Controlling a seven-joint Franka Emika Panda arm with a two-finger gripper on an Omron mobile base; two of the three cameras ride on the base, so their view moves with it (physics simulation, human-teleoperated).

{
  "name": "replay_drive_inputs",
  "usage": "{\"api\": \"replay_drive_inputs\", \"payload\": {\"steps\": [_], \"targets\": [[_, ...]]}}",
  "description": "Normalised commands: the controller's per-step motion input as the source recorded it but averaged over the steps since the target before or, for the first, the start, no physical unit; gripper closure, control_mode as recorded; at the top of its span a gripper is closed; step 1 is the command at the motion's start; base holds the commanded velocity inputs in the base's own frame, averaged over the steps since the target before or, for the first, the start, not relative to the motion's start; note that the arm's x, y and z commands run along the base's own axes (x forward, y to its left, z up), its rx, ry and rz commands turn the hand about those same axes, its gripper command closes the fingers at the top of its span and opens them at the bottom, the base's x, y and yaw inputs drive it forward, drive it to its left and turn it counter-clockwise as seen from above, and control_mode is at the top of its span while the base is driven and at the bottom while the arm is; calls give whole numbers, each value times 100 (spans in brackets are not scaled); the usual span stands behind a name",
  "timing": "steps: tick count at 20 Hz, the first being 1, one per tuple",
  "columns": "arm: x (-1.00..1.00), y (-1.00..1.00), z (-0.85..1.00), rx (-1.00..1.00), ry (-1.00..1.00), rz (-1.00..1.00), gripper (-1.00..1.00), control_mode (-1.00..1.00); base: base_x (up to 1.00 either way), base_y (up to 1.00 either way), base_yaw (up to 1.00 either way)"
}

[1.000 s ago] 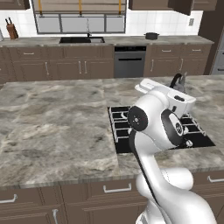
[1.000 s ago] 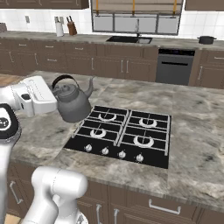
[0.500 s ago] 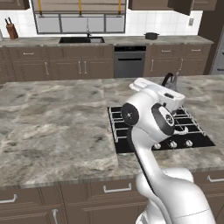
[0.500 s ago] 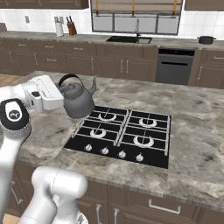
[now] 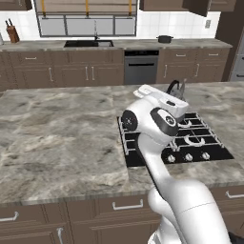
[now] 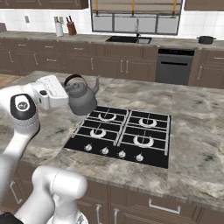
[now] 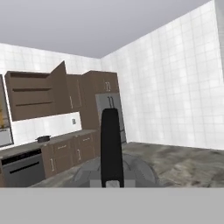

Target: Pick the kettle from the cabinet and place it on a stove burner. Then pick the pot from the counter and place it on another stove burner. Finally, turn both burners on.

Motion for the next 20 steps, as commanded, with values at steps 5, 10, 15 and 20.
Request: {"api": "replay_drive_inputs", "payload": {"steps": [5, 10, 15, 20], "targets": [[44, 4, -24, 0, -3, -4, 100, -100, 0, 0, 0], [21, 0, -21, 0, 1, 0, 100, -100, 0, 0, 0], [32, 0, -20, 0, 0, 0, 100, -100, 0, 0, 0], [38, 0, -19, 2, 0, 0, 100, -100, 0, 0, 0]]}}
